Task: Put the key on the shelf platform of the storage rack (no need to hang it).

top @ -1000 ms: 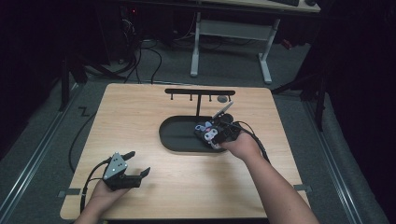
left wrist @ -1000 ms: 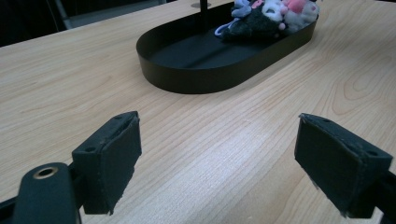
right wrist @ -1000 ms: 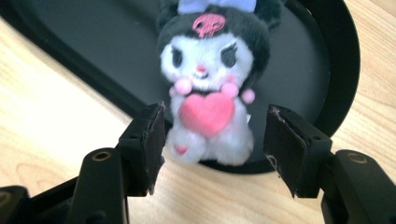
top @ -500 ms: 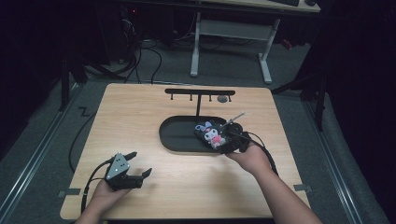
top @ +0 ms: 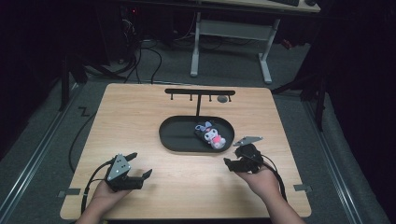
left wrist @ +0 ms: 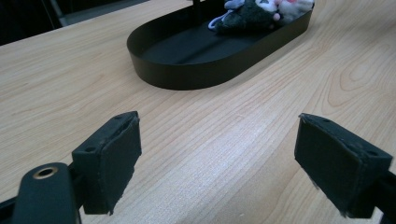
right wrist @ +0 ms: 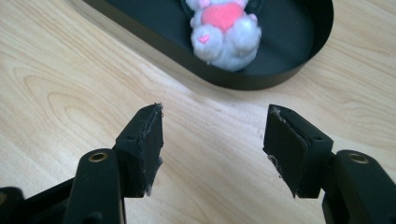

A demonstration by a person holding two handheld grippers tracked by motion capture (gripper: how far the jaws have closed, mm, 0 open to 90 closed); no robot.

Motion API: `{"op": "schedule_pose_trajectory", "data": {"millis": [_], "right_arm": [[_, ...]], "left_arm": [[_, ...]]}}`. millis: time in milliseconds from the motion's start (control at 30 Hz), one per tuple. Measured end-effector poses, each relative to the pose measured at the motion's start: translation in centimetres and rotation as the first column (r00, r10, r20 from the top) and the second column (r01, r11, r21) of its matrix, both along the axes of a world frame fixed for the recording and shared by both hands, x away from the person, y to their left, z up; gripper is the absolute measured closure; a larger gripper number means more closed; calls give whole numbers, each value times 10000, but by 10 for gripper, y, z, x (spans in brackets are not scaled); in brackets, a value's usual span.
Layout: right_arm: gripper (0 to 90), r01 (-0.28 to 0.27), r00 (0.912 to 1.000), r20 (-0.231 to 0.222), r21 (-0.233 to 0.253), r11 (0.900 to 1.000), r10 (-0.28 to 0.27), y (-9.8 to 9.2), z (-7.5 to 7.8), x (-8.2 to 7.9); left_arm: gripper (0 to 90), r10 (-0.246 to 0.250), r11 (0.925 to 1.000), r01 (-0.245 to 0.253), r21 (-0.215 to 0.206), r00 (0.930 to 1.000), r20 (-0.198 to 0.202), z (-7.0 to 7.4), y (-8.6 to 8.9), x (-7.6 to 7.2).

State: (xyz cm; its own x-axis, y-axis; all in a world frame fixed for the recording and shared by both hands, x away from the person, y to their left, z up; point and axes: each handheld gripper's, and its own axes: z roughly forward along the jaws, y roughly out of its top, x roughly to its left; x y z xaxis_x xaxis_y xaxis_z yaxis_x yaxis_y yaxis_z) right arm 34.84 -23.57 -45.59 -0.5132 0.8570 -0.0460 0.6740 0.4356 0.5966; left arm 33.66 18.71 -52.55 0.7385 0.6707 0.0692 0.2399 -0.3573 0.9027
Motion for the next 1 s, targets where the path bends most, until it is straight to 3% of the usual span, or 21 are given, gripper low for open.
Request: {"op": "schedule_pose_trajectory", "data": {"millis": [167,367,567,667,900,1000], "right_arm": [[359,-21,9981,624,113,9999,14,-7,-12,-17],[350,152,9908,1326,877,9960,-268,-16,-30,-36],[349,279,9775,2029,1427,9894,-568,-20,-48,-55],[349,161,9690,2422,1374,9904,-493,-19,-55,-62],[341,-296,9462,3213,2021,9789,-378,-20,-56,-73],[342,-406,9437,3292,2097,9769,-315,-22,-57,-74]], "left_arm": [[154,42,10000,-42,-2,10000,38,0,0,-1],[155,-26,9999,26,-161,10000,-4,0,-1,-2],[155,-215,9997,215,-83,9998,22,0,-6,-4],[155,-334,9993,334,-158,9994,11,2,-7,-5],[155,-444,9987,439,-262,9988,-184,1,-11,-9],[155,-410,9990,407,-184,9990,-194,1,-12,-10]]}}
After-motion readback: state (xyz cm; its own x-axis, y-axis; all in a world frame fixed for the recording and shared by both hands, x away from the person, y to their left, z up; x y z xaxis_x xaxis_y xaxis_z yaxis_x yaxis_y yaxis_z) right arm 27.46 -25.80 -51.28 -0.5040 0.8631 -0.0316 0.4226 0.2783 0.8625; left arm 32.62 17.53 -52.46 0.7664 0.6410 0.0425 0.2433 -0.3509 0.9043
